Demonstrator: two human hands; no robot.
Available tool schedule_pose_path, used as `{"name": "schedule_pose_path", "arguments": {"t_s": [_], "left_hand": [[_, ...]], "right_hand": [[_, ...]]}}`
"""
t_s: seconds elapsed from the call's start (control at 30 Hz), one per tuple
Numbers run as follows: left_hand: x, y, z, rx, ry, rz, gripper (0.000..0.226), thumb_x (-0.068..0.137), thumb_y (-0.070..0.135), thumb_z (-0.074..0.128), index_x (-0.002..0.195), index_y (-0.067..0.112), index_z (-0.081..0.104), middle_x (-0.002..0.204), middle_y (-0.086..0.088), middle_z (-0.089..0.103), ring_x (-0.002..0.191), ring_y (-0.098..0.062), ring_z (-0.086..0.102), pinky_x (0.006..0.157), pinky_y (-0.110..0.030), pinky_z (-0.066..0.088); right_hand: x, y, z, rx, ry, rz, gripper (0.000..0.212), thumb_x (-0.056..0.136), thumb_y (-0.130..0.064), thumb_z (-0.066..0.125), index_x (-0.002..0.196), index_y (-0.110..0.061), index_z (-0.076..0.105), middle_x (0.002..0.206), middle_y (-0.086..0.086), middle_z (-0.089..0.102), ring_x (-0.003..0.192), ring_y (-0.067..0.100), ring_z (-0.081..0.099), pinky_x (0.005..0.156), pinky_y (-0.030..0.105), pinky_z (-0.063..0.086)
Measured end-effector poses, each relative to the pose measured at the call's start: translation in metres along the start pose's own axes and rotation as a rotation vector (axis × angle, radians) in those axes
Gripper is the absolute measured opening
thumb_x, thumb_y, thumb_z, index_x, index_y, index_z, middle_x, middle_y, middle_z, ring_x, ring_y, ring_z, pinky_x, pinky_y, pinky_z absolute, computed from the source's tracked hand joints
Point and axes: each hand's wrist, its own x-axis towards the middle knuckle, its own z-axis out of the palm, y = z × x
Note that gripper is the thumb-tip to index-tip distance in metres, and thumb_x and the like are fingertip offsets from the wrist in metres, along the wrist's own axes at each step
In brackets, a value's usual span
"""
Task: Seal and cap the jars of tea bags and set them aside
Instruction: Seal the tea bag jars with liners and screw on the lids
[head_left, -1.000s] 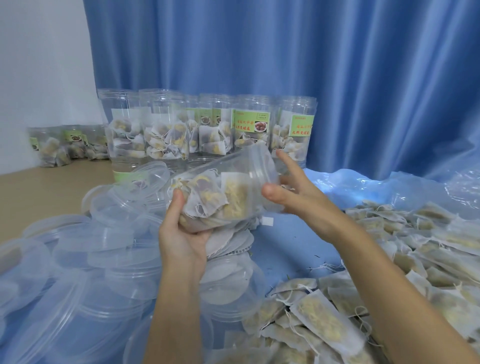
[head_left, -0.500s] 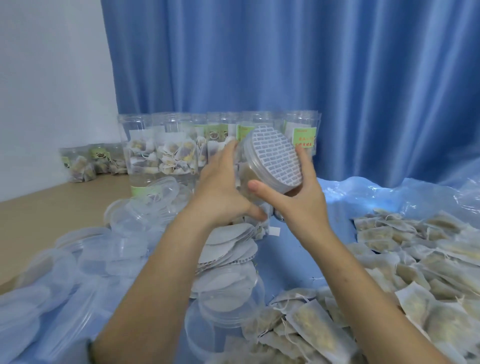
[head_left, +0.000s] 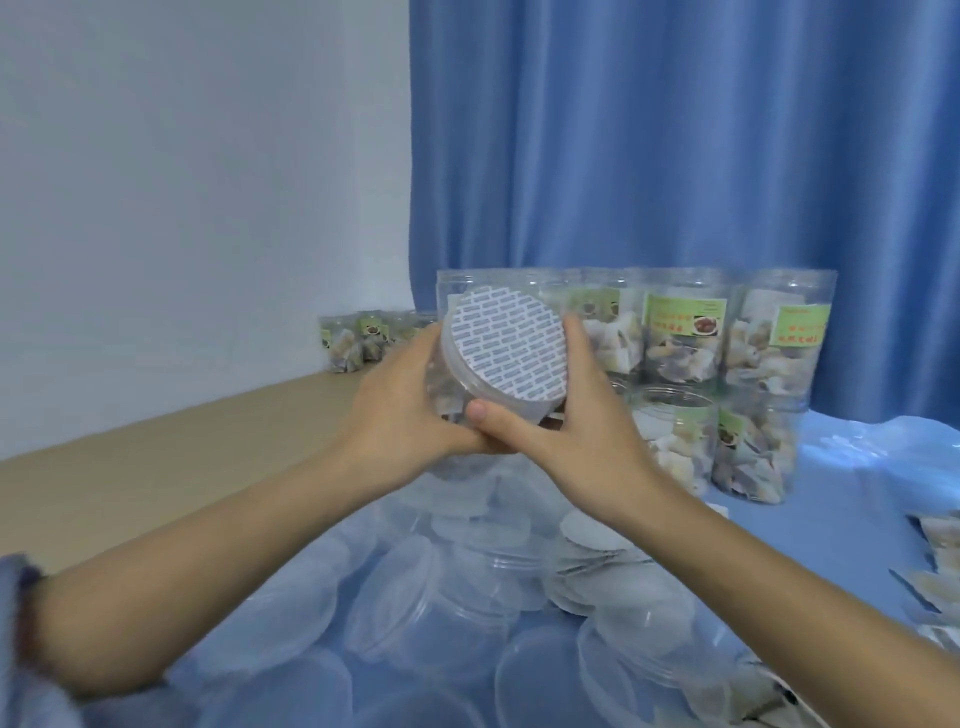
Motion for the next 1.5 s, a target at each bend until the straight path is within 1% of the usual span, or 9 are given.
{"name": "schedule_pose_path", "arguments": {"t_s": [0.27,0.47,0.6,0.7,0.9,1.0,1.1,1.27,1.5], "left_hand": [[-0.015,-0.088,-0.103,0.064,0.149,-0.383,0.103,0.026,0.057,0.077,0.121,0.026,0.053,0.12,-0.008,0.054,0.106,-0.023,0.058,0.094,-0.037,0.048],[-0.043,-0.149,-0.145,-0.168,0.128,-0.551,0.078,0.032,0.039,0.086,0.104,0.032,0.057,0.092,0.018,0.064,0.075,0.01,0.059,0.055,-0.012,0.042],[-0.058,-0.179,-0.157,-0.154,0.116,-0.645,0.089,0.035,0.045,0.086,0.118,0.029,0.057,0.114,0.004,0.064,0.106,-0.016,0.059,0.075,-0.025,0.045],[-0.063,-0.191,-0.16,-0.143,0.106,-0.673,0.105,0.024,0.054,0.08,0.123,0.03,0.053,0.117,0.0,0.062,0.107,-0.019,0.058,0.078,-0.028,0.046],[-0.047,-0.213,-0.16,-0.077,0.1,-0.673,0.095,0.03,0.057,0.079,0.119,0.034,0.054,0.054,0.013,0.064,0.052,-0.003,0.063,0.053,-0.017,0.049],[-0.017,-0.239,-0.135,-0.129,0.087,-0.682,0.106,0.065,0.026,0.081,0.15,0.023,0.018,0.1,0.006,0.072,0.1,-0.016,0.066,0.09,-0.028,0.048],[0.015,-0.255,-0.099,-0.275,0.002,-0.77,0.092,0.085,-0.008,0.054,0.15,0.016,-0.006,0.156,-0.002,0.024,0.133,-0.025,0.041,0.104,-0.04,0.042],[0.039,-0.257,-0.058,-0.505,-0.09,-0.767,0.07,0.089,-0.013,0.045,0.149,0.013,0.019,0.15,0.001,0.033,0.119,-0.022,0.053,0.072,-0.026,0.056],[0.05,-0.208,-0.05,-0.535,-0.001,-0.658,0.031,0.085,-0.009,0.053,0.097,0.019,0.049,0.112,-0.001,0.057,0.099,-0.021,0.063,0.075,-0.031,0.058]], "right_hand": [[0.053,-0.042,0.131,-0.019,-0.09,-0.038,0.085,0.069,-0.049,0.077,0.139,-0.031,0.033,0.133,-0.009,0.047,0.12,0.008,0.046,0.097,0.023,0.039],[0.069,-0.047,0.217,0.121,-0.183,0.174,0.117,0.05,-0.047,0.088,0.146,-0.021,0.024,0.105,-0.028,0.044,0.107,-0.001,0.047,0.086,0.016,0.038],[0.07,-0.037,0.252,0.159,-0.251,0.29,0.081,0.048,-0.045,0.089,0.119,-0.021,0.056,0.105,-0.016,0.064,0.103,0.006,0.061,0.089,0.027,0.051],[0.07,-0.031,0.266,0.129,-0.29,0.294,0.086,0.042,-0.057,0.084,0.118,-0.024,0.06,0.112,-0.006,0.064,0.108,0.009,0.058,0.092,0.031,0.051],[0.081,-0.014,0.279,-0.018,-0.273,0.273,0.106,0.04,-0.076,0.071,0.127,-0.021,0.046,0.119,-0.005,0.052,0.108,0.008,0.053,0.089,0.033,0.052],[0.12,0.017,0.281,-0.144,-0.338,0.394,0.065,0.073,-0.04,0.073,0.124,-0.008,0.047,0.115,0.008,0.054,0.107,0.024,0.054,0.082,0.037,0.053],[0.158,0.05,0.275,-0.324,-0.379,0.548,0.039,0.092,-0.009,0.053,0.129,0.001,0.045,0.125,0.021,0.052,0.103,0.03,0.053,0.066,0.027,0.041],[0.169,0.072,0.274,-0.222,-0.327,0.582,0.022,0.086,-0.007,0.051,0.107,-0.003,0.048,0.1,0.013,0.051,0.094,0.026,0.057,0.063,0.025,0.042],[0.158,0.031,0.244,-0.153,-0.328,0.45,0.047,0.085,-0.012,0.053,0.131,-0.006,0.046,0.125,0.013,0.056,0.108,0.025,0.055,0.087,0.031,0.045]]}}
